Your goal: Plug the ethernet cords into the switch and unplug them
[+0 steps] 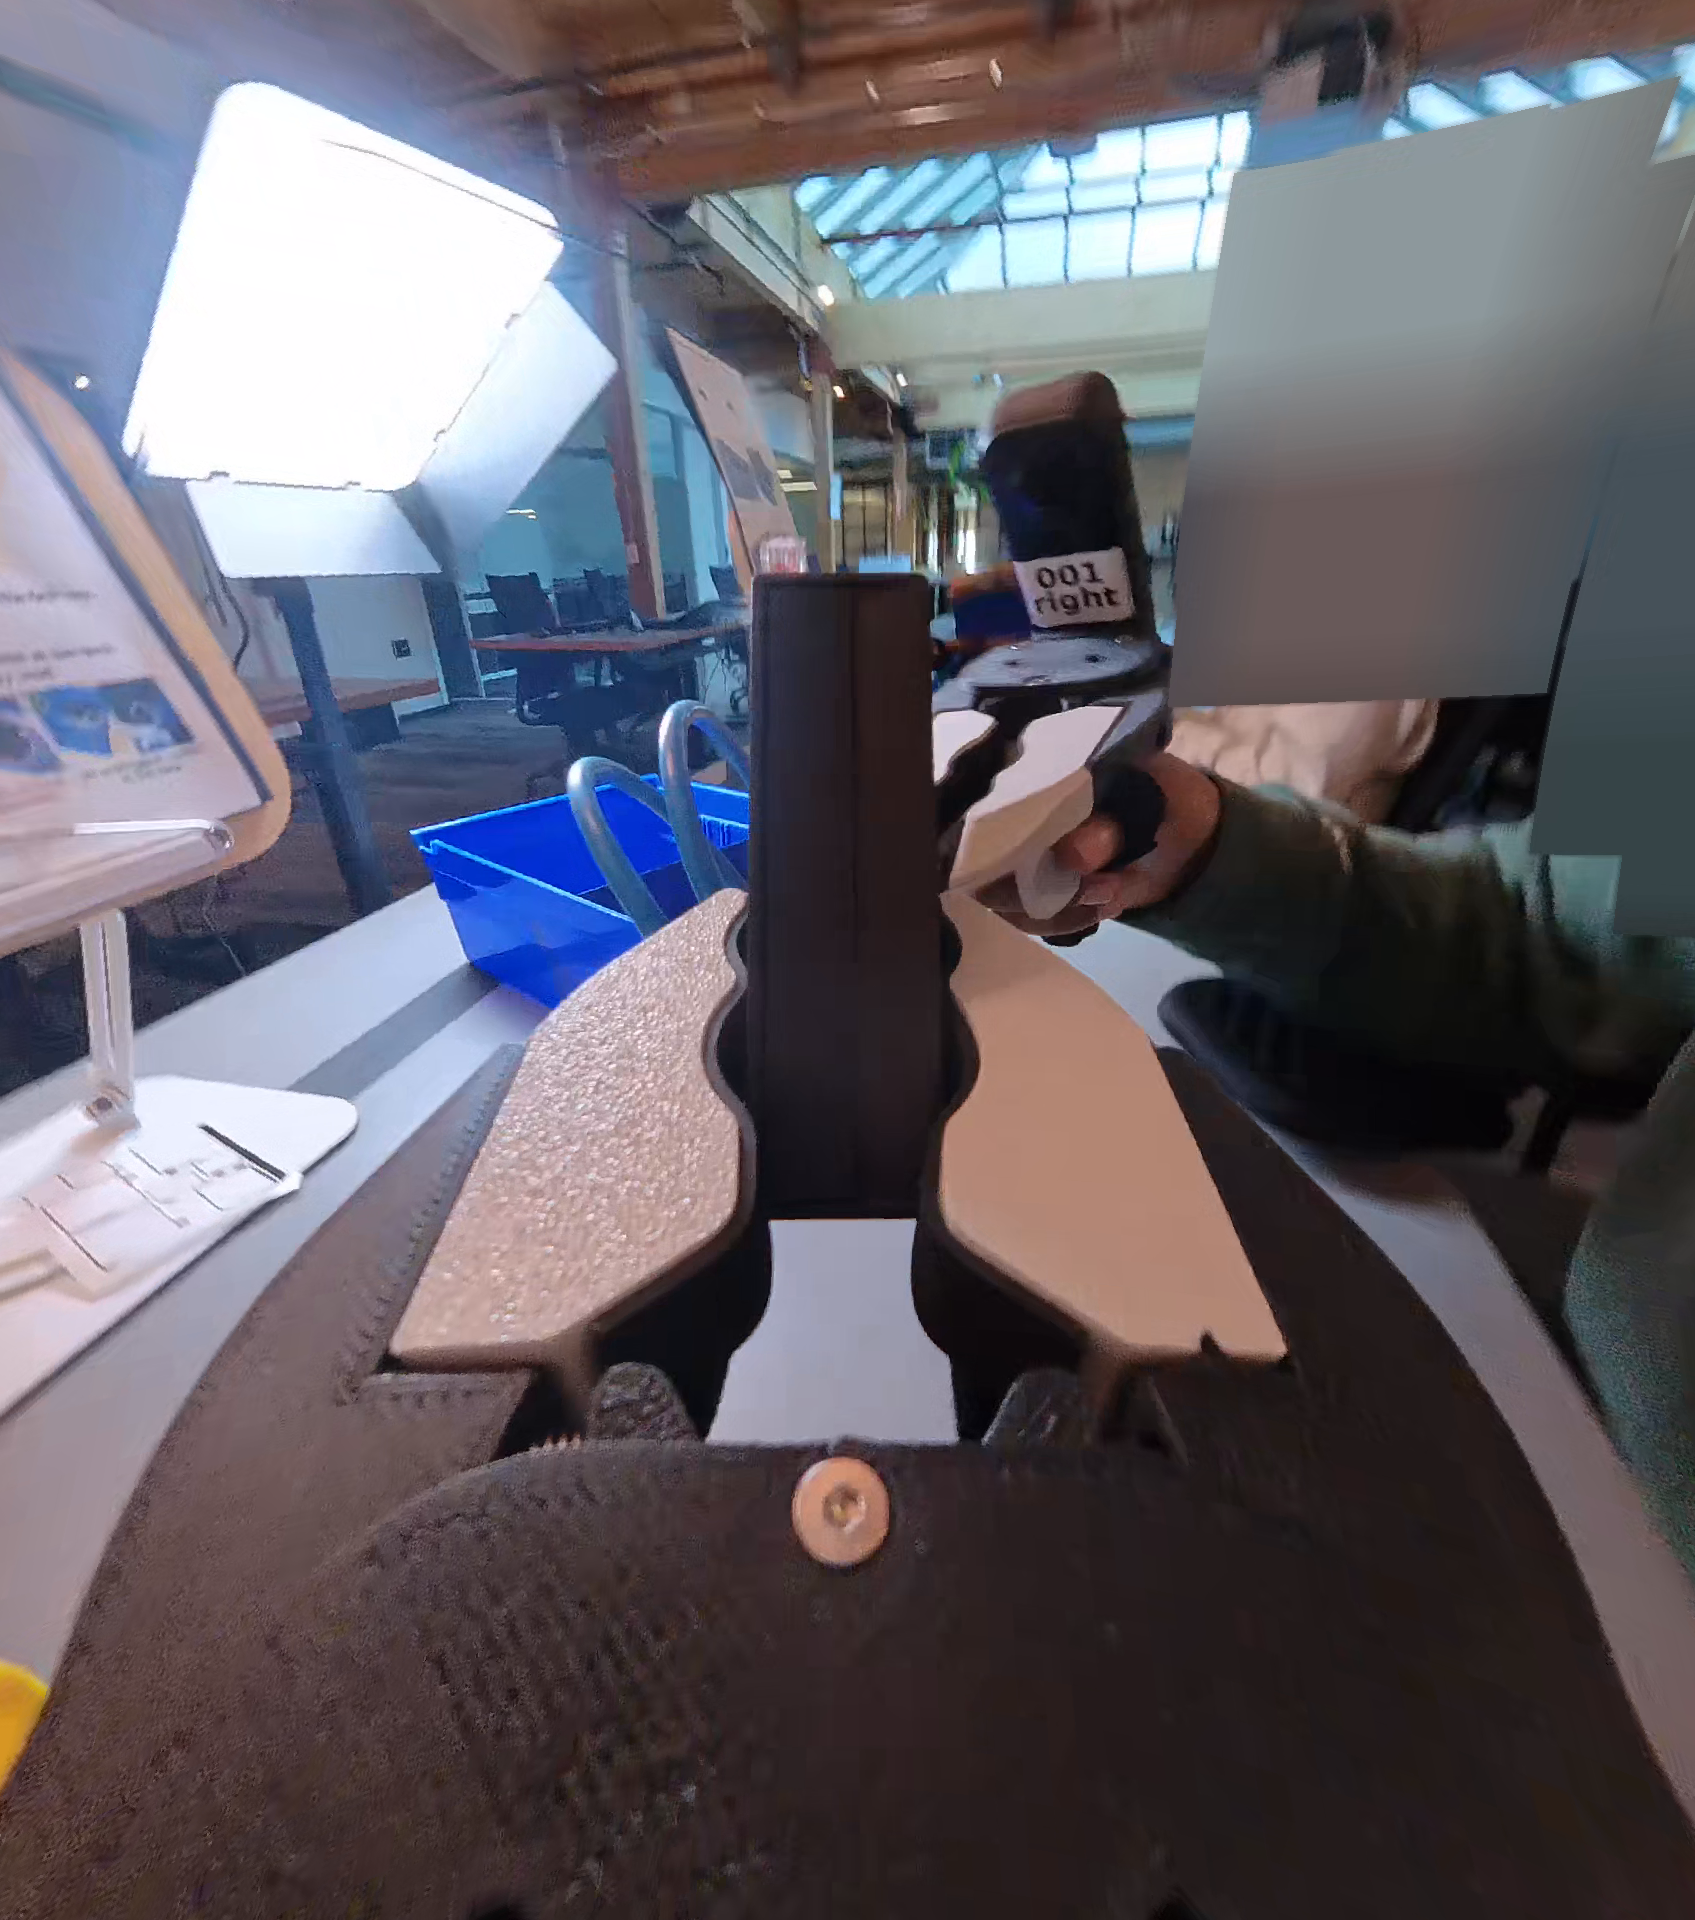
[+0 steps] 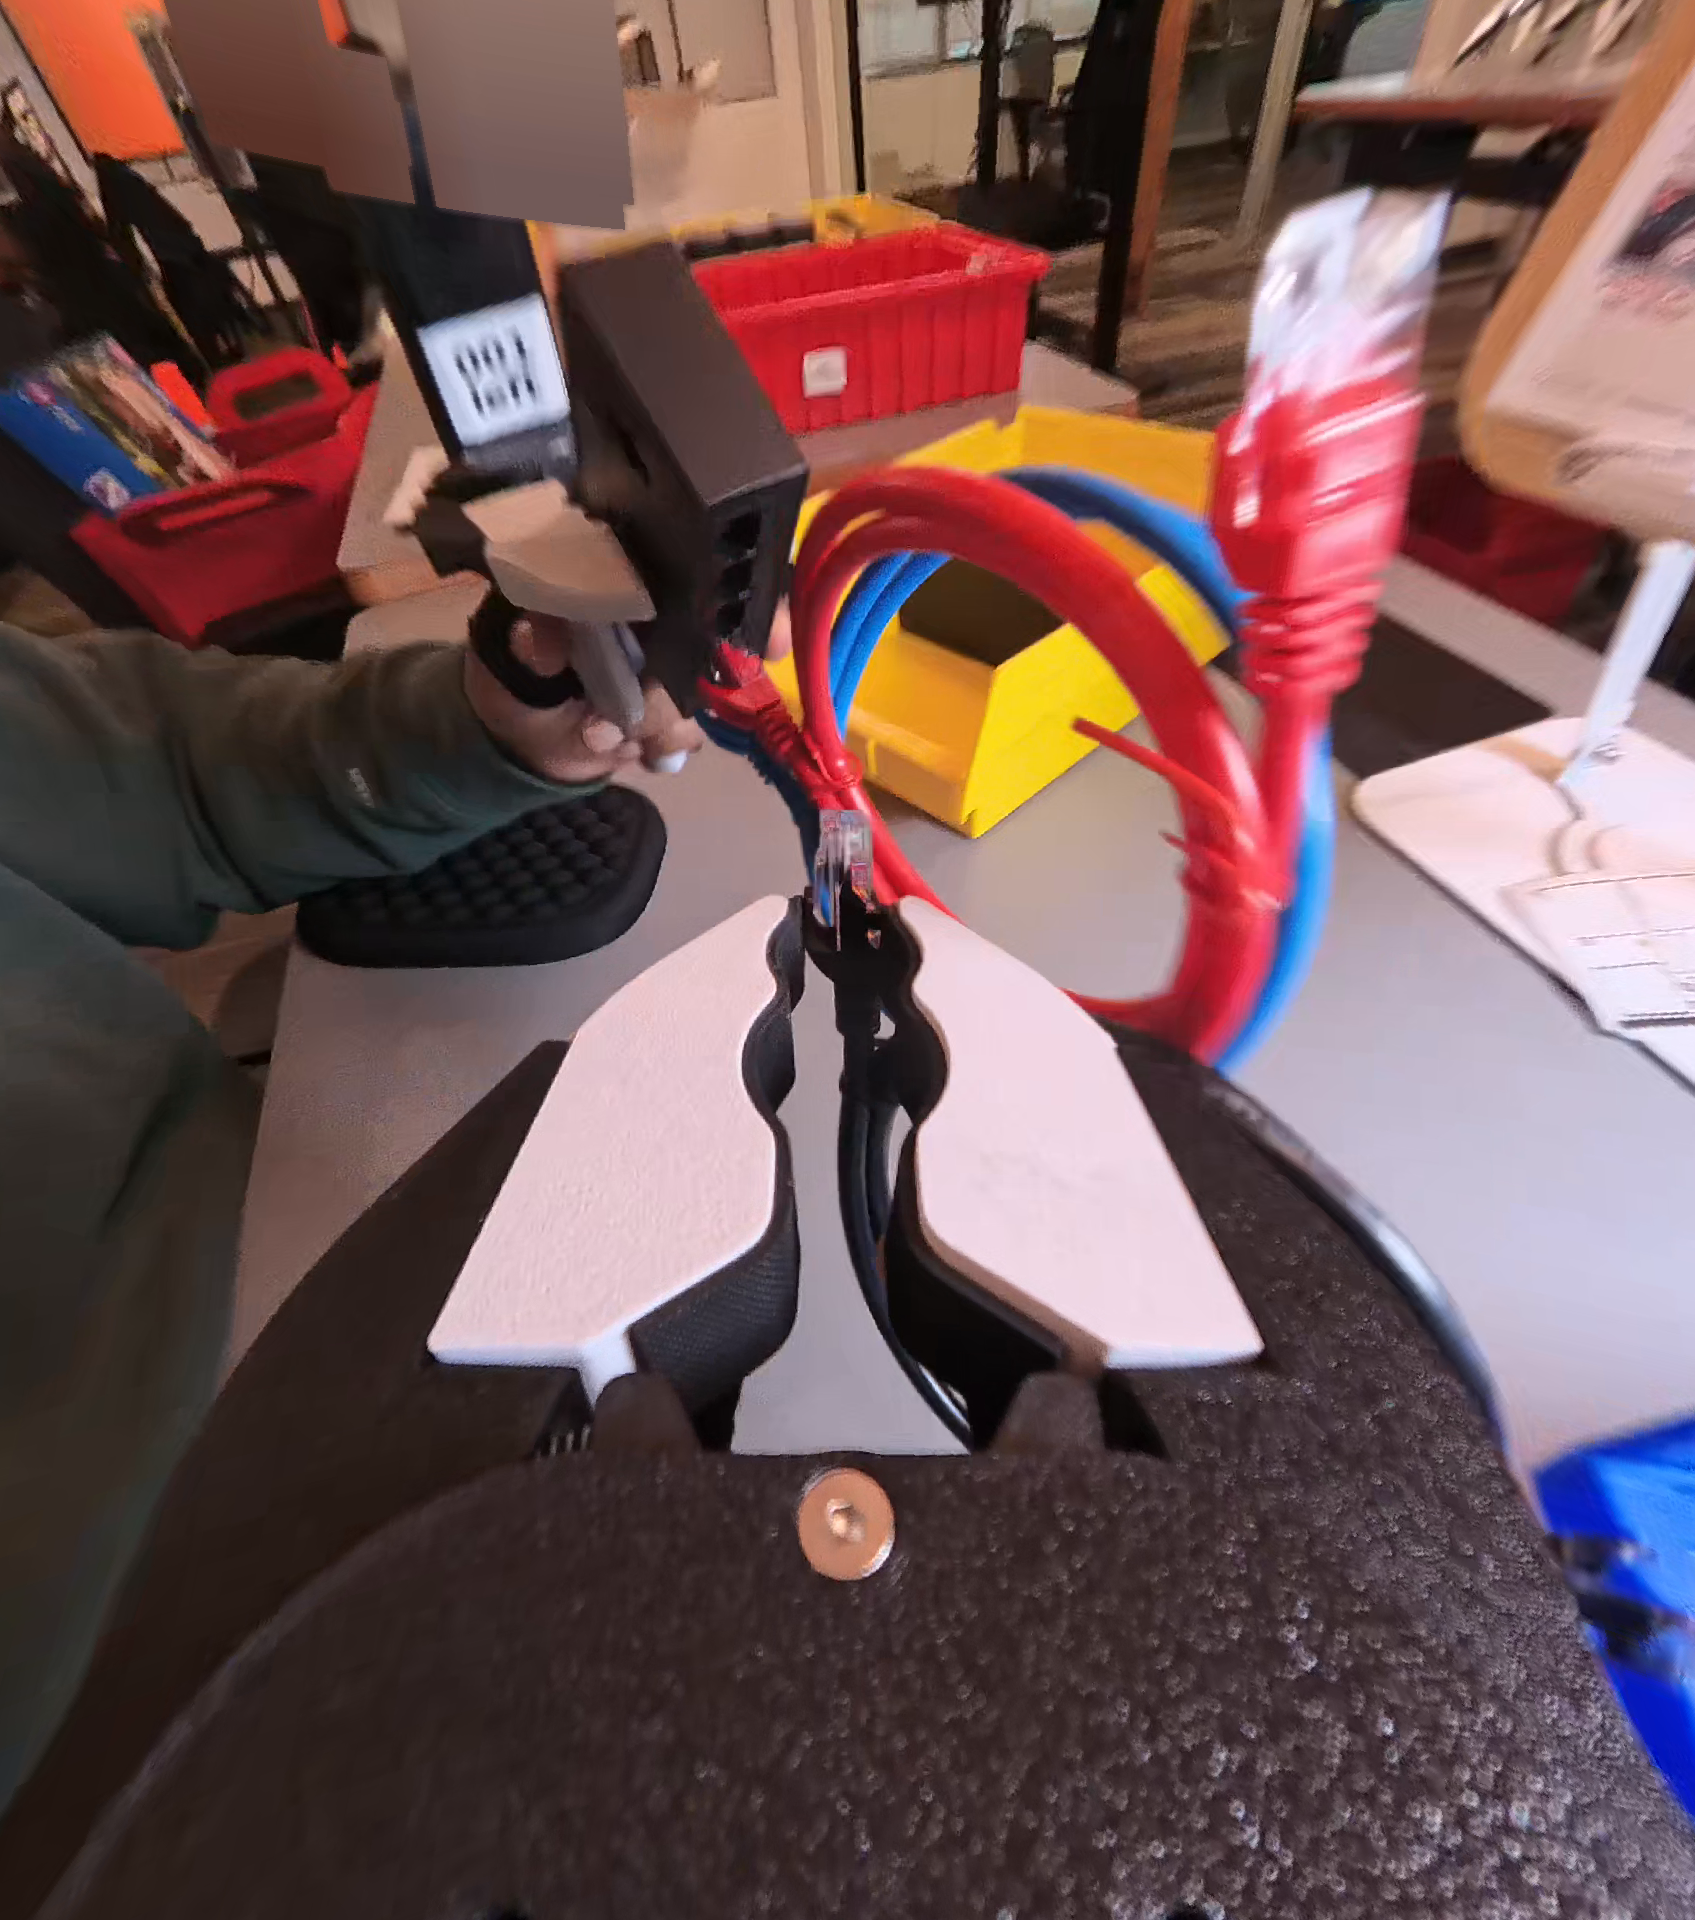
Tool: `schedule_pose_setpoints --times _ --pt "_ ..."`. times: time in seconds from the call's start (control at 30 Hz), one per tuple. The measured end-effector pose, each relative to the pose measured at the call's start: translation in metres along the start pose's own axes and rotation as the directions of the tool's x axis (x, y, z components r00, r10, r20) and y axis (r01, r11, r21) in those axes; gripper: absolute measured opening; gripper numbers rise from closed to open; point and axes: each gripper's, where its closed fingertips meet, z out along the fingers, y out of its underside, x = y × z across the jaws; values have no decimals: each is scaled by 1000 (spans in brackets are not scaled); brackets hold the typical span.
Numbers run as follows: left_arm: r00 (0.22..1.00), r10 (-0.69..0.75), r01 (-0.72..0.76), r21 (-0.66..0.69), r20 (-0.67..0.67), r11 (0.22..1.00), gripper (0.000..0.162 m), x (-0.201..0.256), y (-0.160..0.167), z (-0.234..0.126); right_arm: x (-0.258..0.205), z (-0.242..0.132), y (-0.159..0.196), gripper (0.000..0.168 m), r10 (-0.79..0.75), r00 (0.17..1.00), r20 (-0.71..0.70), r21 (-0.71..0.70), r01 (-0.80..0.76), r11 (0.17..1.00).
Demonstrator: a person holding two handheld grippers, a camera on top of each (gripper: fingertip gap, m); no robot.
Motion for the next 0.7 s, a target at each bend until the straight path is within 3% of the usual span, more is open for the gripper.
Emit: schedule_pose_setpoints --times 0.1,0.17,0.3,0.37,0.5,0.6,0.7 --pt "972 -234 231 87 33 969 30 -18 1 -12 22 -44 -23 14 31 998 -52 27 -29 999" --pt "937 -348 344 113 15 932 30 -21 8 -18 55 -70 -31 14 18 983 -180 -2 -19 1000" --pt "914 -406 404 100 -6 909 30 -18 22 -17 143 -102 -31 14 38 907 -418 -63 -71 995" --pt "909 -416 416 92 -18 905 29 -15 27 -14 184 -101 -12 14 115 870 -479 -72 -170 983" --pt "893 -450 450 82 -20 889 29 -15 36 -11 252 -95 63 16 201 742 -640 -145 -374 916" --pt "883 -470 469 91 -17 878 30 -18 38 -12 265 -94 82 36 216 690 -691 -124 -407 905" --pt "867 -498 497 115 -25 860 29 -23 37 -14 243 -99 43 50 60 675 -735 -118 -215 969"
